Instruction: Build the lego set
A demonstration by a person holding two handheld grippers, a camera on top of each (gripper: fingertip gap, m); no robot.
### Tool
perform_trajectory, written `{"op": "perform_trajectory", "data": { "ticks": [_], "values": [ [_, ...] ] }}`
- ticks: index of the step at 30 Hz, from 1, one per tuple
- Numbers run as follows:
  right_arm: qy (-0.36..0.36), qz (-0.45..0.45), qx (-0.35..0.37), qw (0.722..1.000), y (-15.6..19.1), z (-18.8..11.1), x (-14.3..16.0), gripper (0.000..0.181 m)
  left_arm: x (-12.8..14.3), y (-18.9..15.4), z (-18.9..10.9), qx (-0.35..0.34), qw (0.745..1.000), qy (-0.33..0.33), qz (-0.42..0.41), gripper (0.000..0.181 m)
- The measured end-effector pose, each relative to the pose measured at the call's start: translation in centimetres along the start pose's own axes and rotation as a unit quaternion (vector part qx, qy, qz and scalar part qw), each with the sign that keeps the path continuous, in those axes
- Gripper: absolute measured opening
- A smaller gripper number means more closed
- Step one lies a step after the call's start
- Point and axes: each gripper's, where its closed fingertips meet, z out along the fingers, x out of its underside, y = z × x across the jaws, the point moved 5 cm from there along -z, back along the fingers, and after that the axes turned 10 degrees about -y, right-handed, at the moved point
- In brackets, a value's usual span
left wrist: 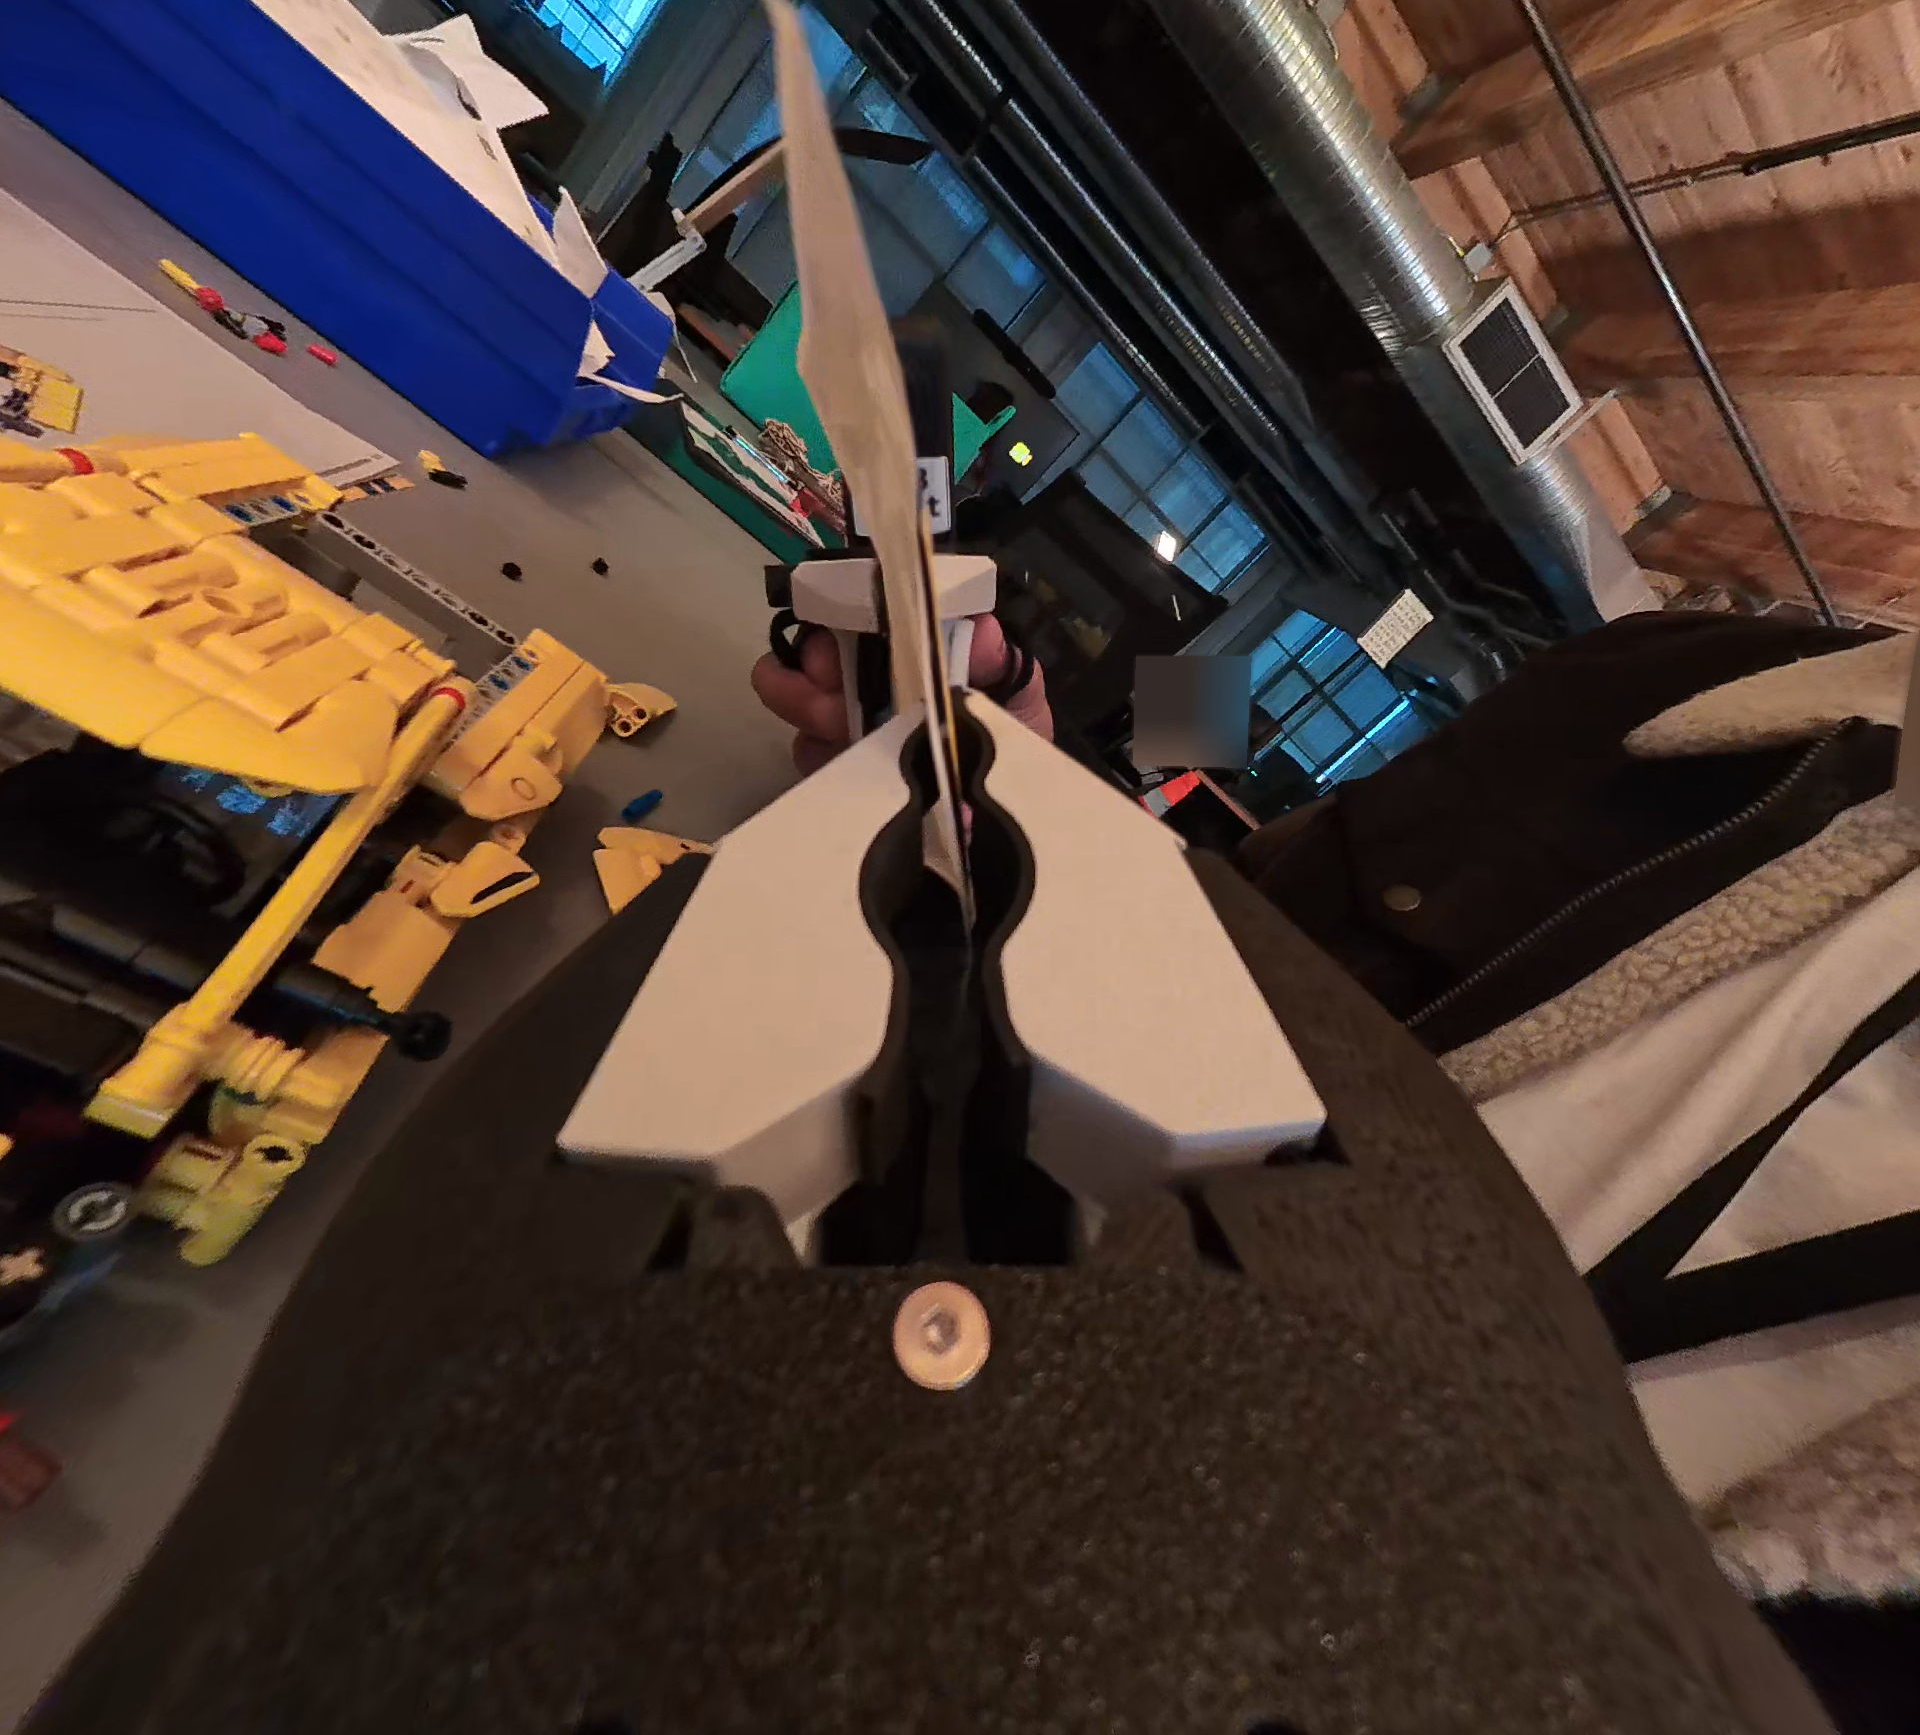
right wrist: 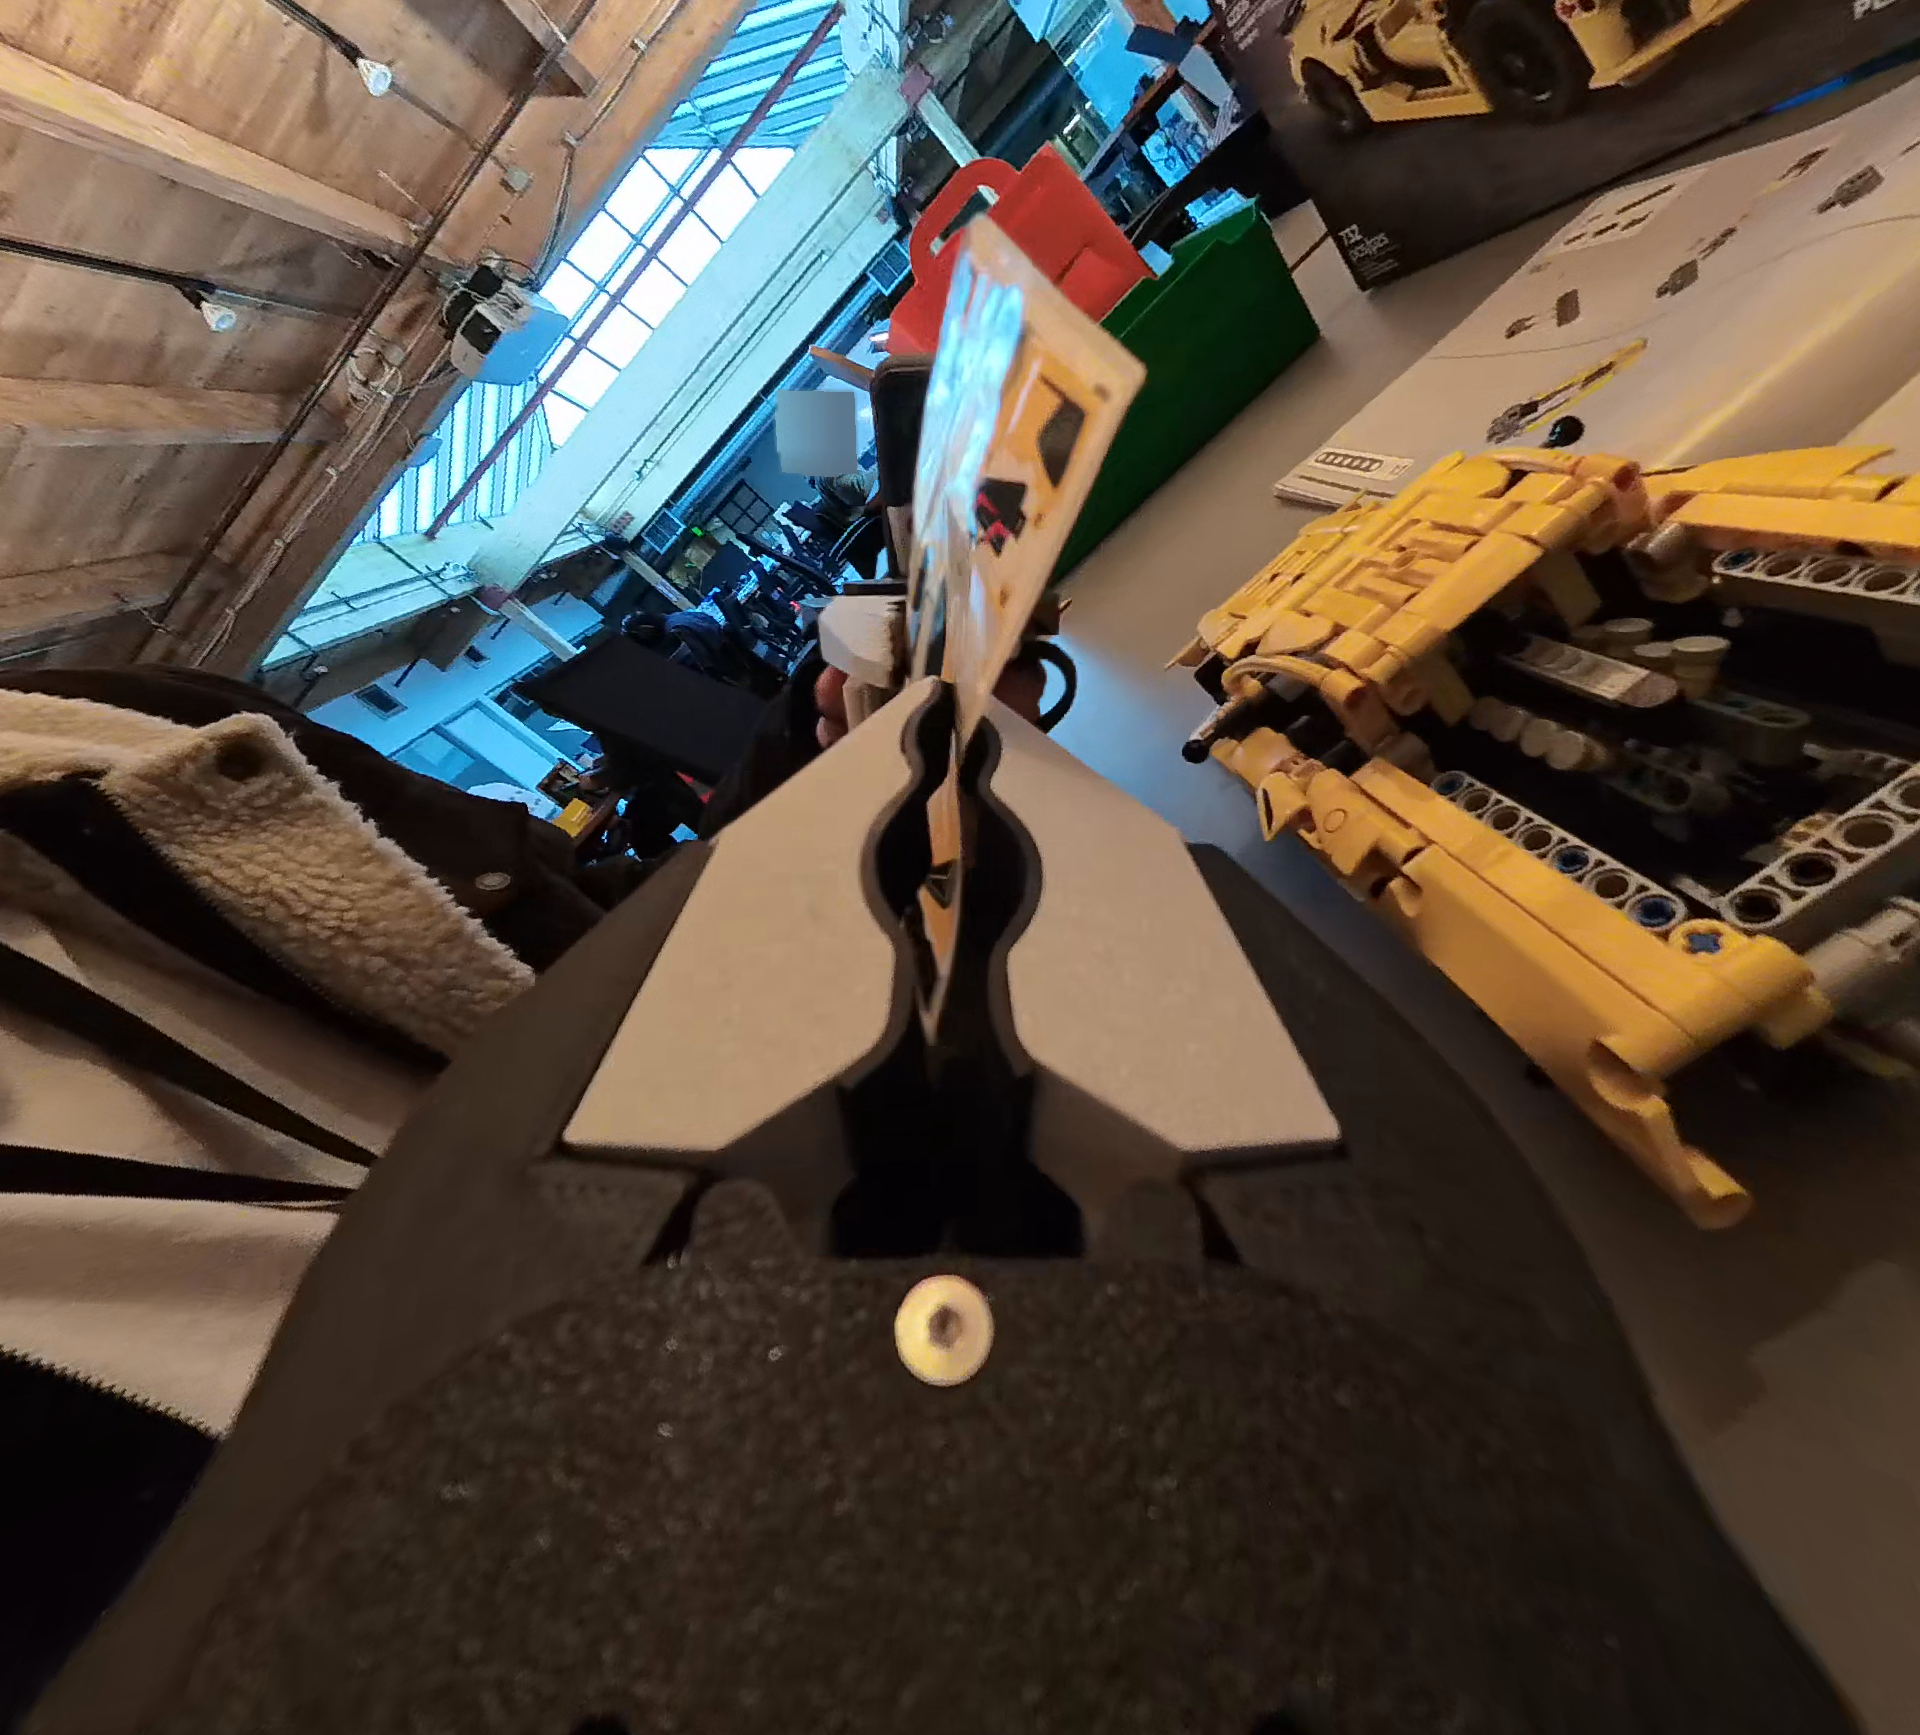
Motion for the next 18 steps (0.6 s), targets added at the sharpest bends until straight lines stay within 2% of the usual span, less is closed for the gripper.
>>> {"op": "perform_trajectory", "data": {
  "ticks": [3, 5, 6, 8, 10, 18],
  "values": [
    [0.000, -0.004, -0.008, 1.000, 0.2, -0.1, 0.0, 0.000, -0.1, 0.1, -0.1, -0.005, 1.000, 0.001, 0.012, 0.001],
    [0.008, -0.006, -0.006, 1.000, 0.1, -0.2, 0.2, 0.000, -0.6, 0.1, -0.3, -0.010, 1.000, -0.013, 0.016, 0.014],
    [0.013, -0.006, -0.006, 1.000, 0.1, -0.3, 0.3, 0.000, -0.8, 0.3, -0.4, -0.015, 1.000, -0.020, 0.014, 0.015],
    [0.016, 0.001, -0.013, 1.000, 0.2, -0.3, 0.4, 0.000, -1.1, 0.6, -0.7, -0.018, 0.999, -0.029, 0.001, 0.014],
    [0.016, 0.009, -0.012, 1.000, 0.1, -0.2, 0.5, 0.000, -1.3, 0.6, -0.9, -0.018, 0.999, -0.034, 0.001, 0.000],
    [-0.001, 0.023, -0.020, 1.000, 0.1, -0.6, 0.0, 0.000, -2.1, 0.3, -1.3, -0.008, 0.998, -0.063, 0.001, 0.005]
  ]
}}
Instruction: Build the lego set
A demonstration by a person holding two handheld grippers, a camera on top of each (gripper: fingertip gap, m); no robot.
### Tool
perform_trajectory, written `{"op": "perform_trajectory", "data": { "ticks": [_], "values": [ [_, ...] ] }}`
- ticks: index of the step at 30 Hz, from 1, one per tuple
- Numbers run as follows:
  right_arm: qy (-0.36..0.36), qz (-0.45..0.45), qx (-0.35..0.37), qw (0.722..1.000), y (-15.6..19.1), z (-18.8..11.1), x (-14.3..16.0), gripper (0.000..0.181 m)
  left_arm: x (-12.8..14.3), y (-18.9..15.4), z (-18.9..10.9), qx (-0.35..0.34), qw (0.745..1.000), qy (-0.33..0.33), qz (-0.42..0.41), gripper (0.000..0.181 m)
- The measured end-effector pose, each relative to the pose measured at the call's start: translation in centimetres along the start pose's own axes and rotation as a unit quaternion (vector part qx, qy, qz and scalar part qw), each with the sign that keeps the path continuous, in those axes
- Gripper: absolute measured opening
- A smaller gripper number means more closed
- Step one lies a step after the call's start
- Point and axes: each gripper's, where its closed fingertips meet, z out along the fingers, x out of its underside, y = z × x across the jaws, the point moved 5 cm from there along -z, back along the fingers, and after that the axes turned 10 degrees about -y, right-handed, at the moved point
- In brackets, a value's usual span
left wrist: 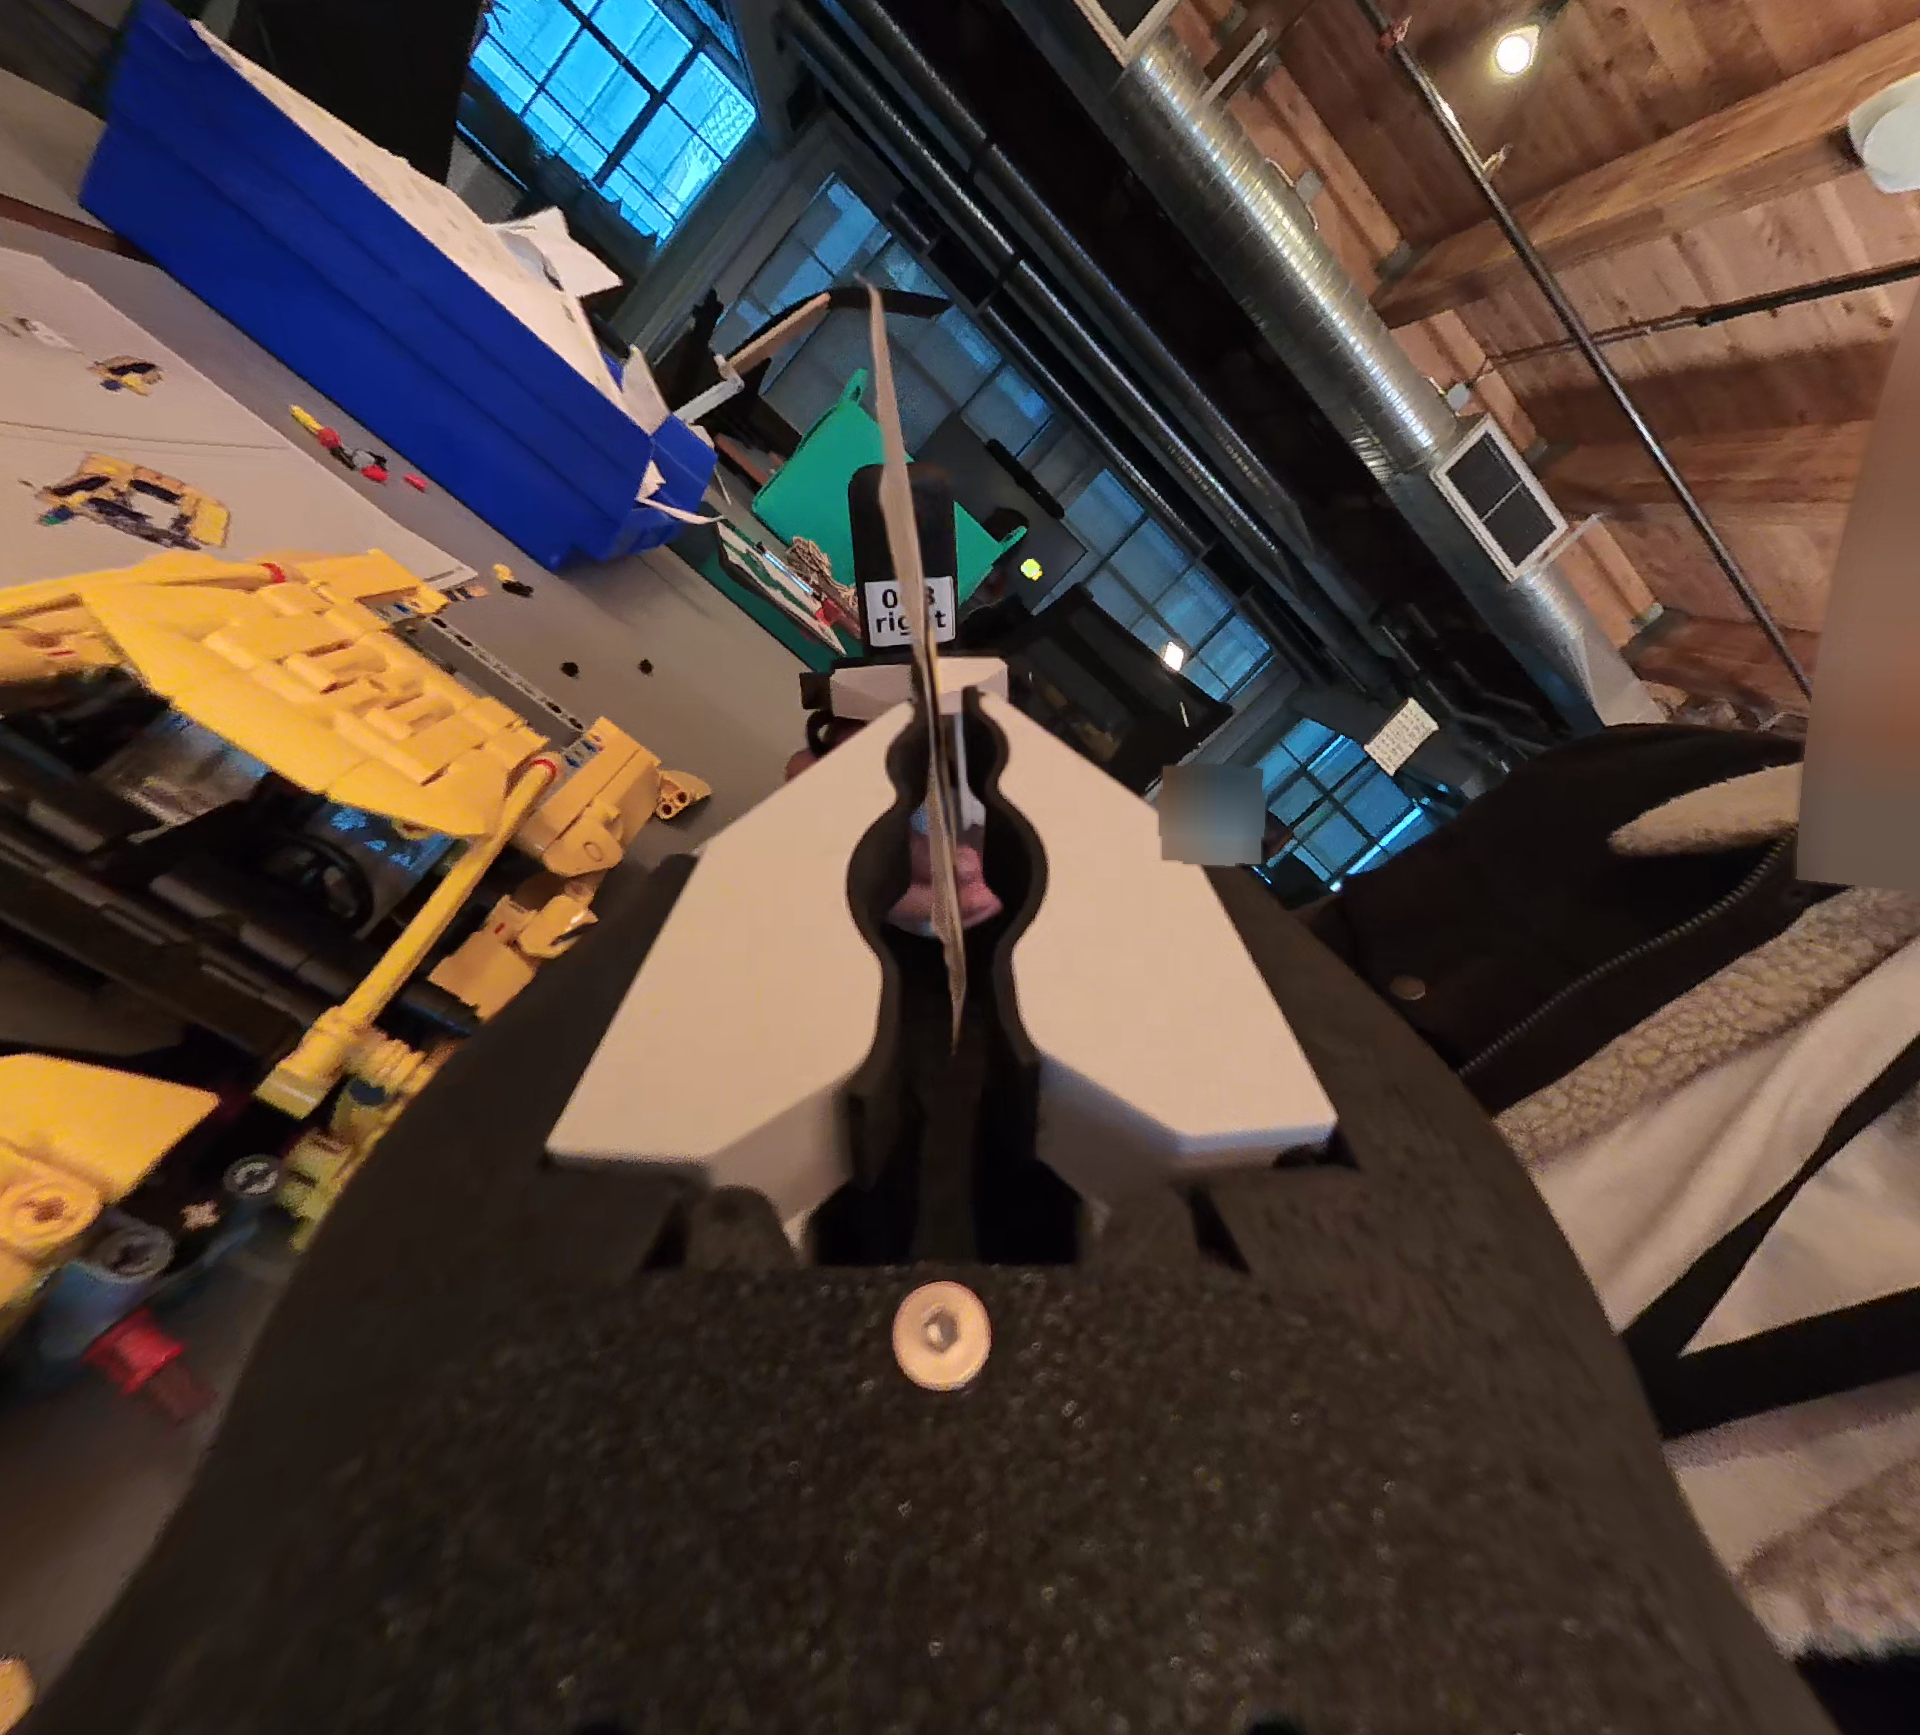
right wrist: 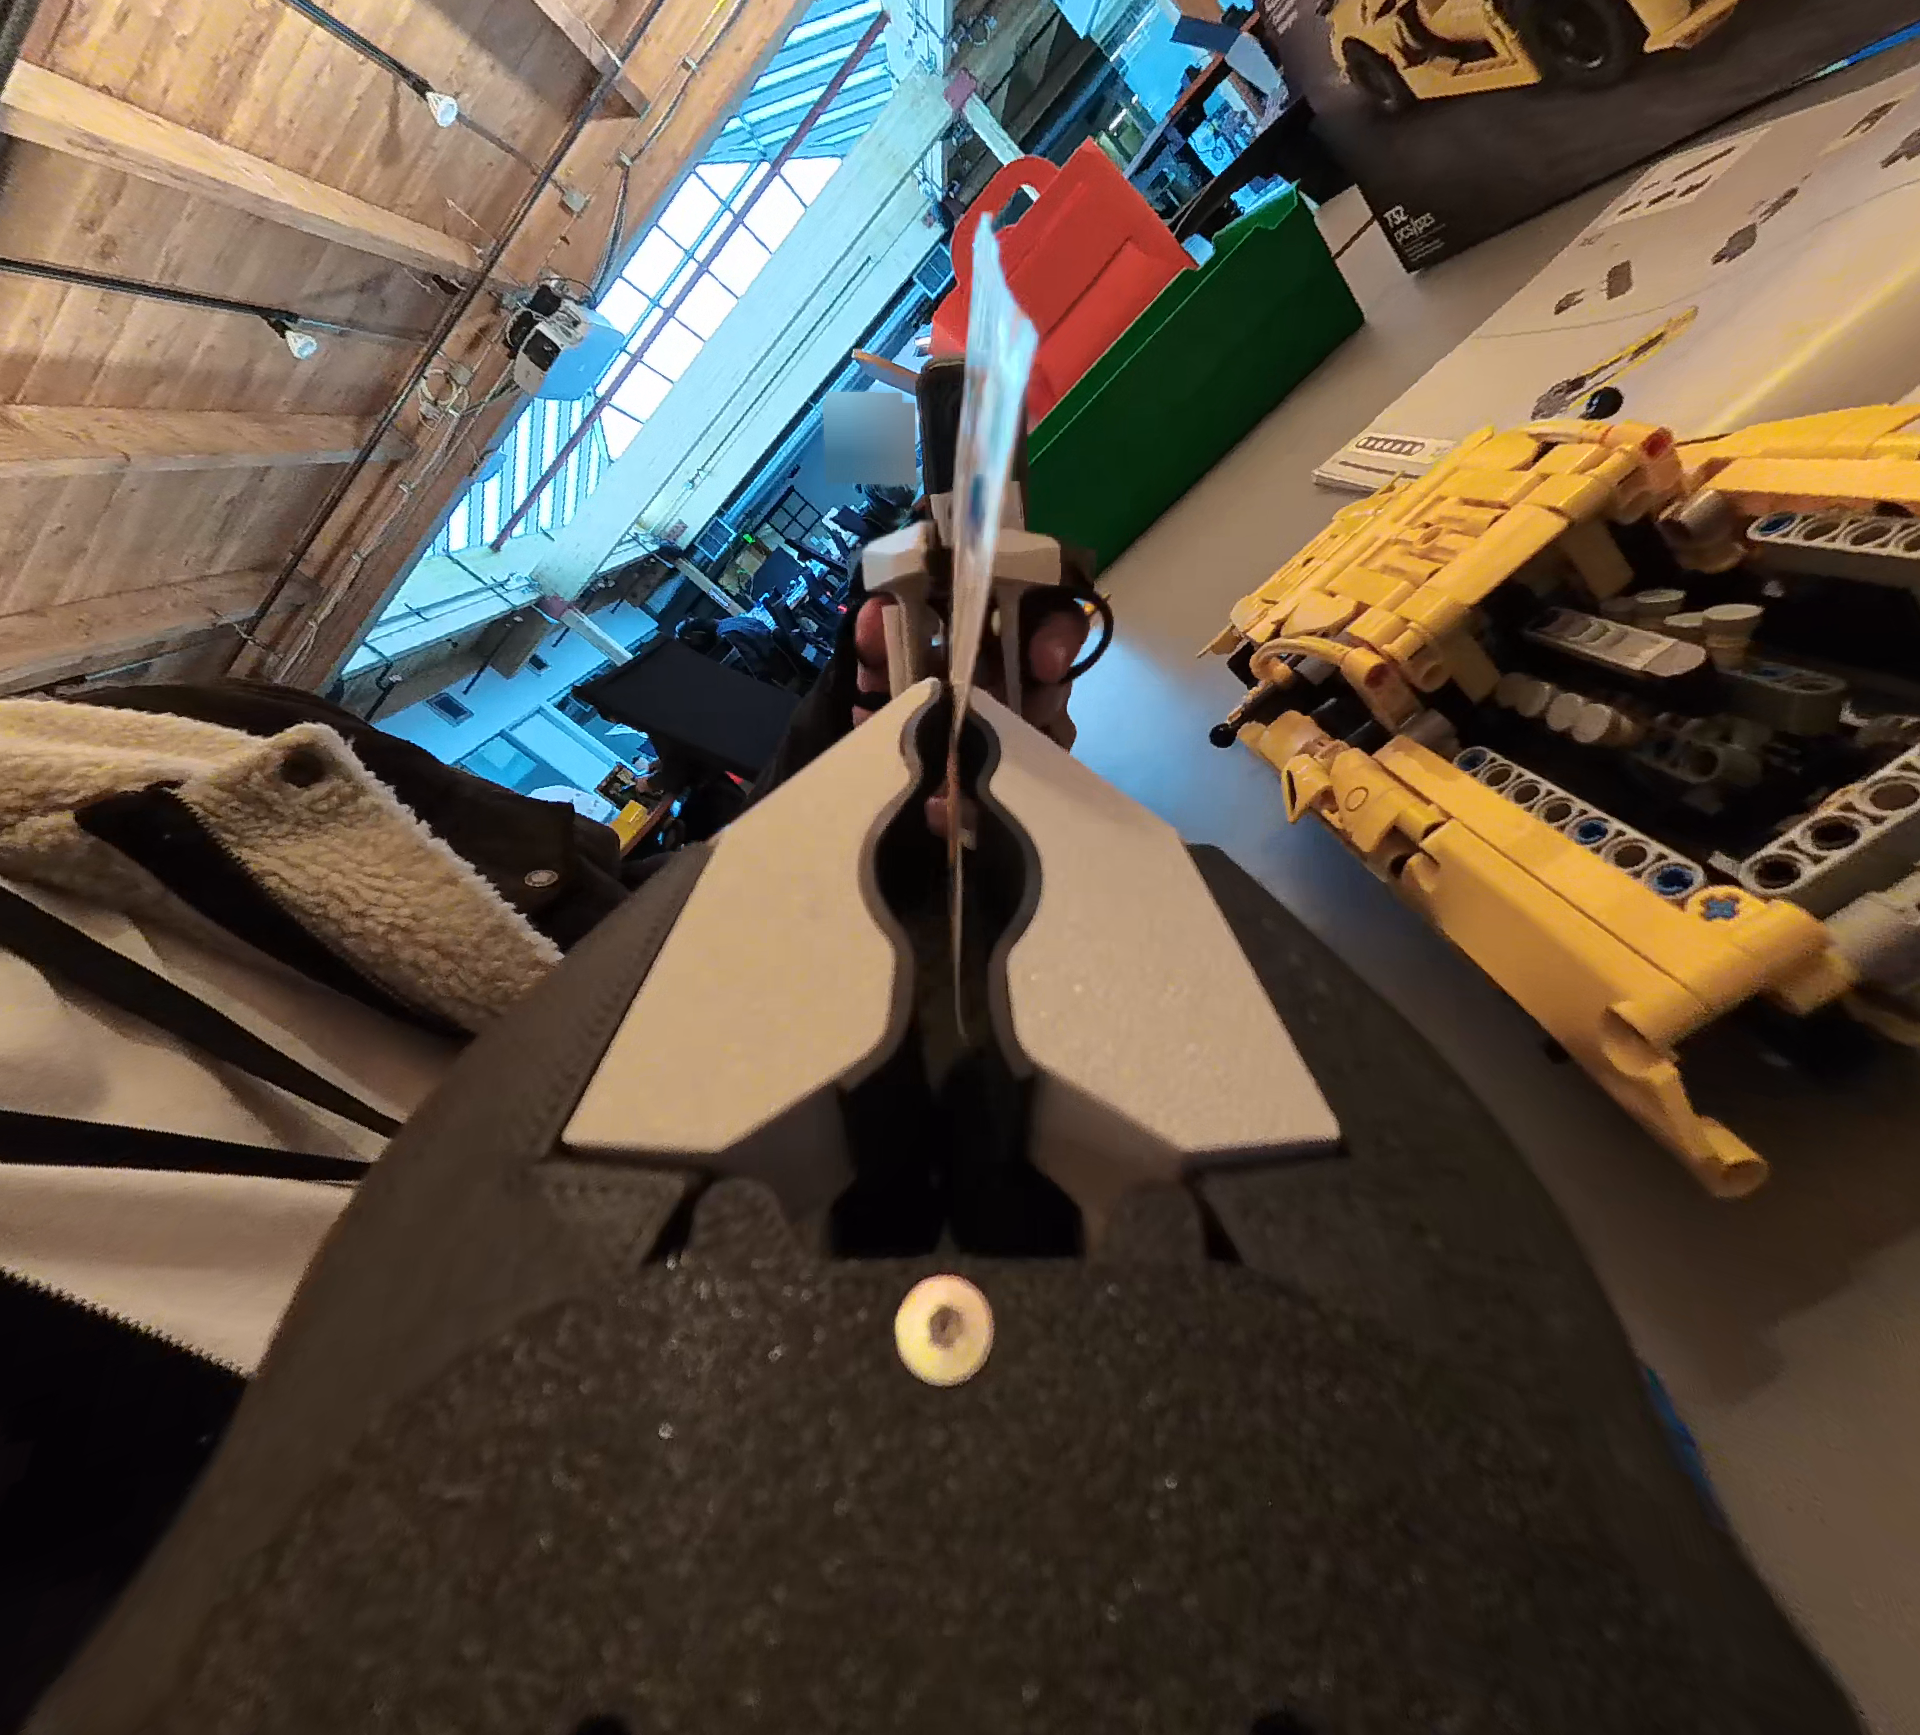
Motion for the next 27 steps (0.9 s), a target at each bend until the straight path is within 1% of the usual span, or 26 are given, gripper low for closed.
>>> {"op": "perform_trajectory", "data": {
  "ticks": [7, 10, 15, 17, 19, 22, 23, 25, 26, 27],
  "values": [
    [-0.019, 0.009, -0.002, 1.000, -0.1, -0.3, -0.5, 0.000, 0.4, -0.1, 0.1, 0.007, 1.000, 0.011, -0.005, 0.008],
    [-0.032, 0.021, -0.008, 0.999, -0.1, -0.5, -0.8, 0.000, 1.2, -0.3, 0.5, 0.013, 0.999, 0.037, -0.004, 0.010],
    [-0.038, 0.020, 0.000, 0.999, -0.3, -0.6, -1.0, 0.000, 2.4, -0.5, 1.0, 0.007, 0.997, 0.076, 0.033, 0.010],
    [-0.040, 0.018, 0.003, 0.999, -0.3, -0.7, -1.0, 0.000, 2.4, -0.4, 1.0, 0.000, 0.996, 0.077, 0.038, 0.008],
    [-0.040, 0.020, 0.002, 0.999, -0.3, -0.7, -1.0, 0.000, 2.3, -0.3, 0.9, -0.005, 0.996, 0.075, 0.042, 0.000],
    [-0.038, 0.013, 0.010, 0.999, -0.4, -0.5, -0.9, 0.000, 1.9, -0.2, 0.7, -0.013, 0.996, 0.064, 0.052, 0.000],
    [-0.042, -0.001, 0.021, 0.999, -0.4, -0.5, -1.1, 0.008, 1.7, -0.3, 0.6, -0.010, 0.997, 0.060, 0.052, 0.000],
    [-0.060, -0.060, 0.063, 0.994, -0.5, -1.0, -2.1, 0.036, 1.4, -0.4, 0.5, -0.002, 0.998, 0.050, 0.045, 0.000],
    [-0.069, -0.111, 0.099, 0.986, -0.5, -1.7, -2.8, 0.043, 1.3, -0.4, 0.4, -0.001, 0.998, 0.046, 0.041, 0.000],
    [-0.079, -0.172, 0.136, 0.972, -0.1, -2.4, -3.7, 0.047, 1.1, -0.4, 0.3, -0.001, 0.998, 0.042, 0.038, 0.000]
  ]
}}
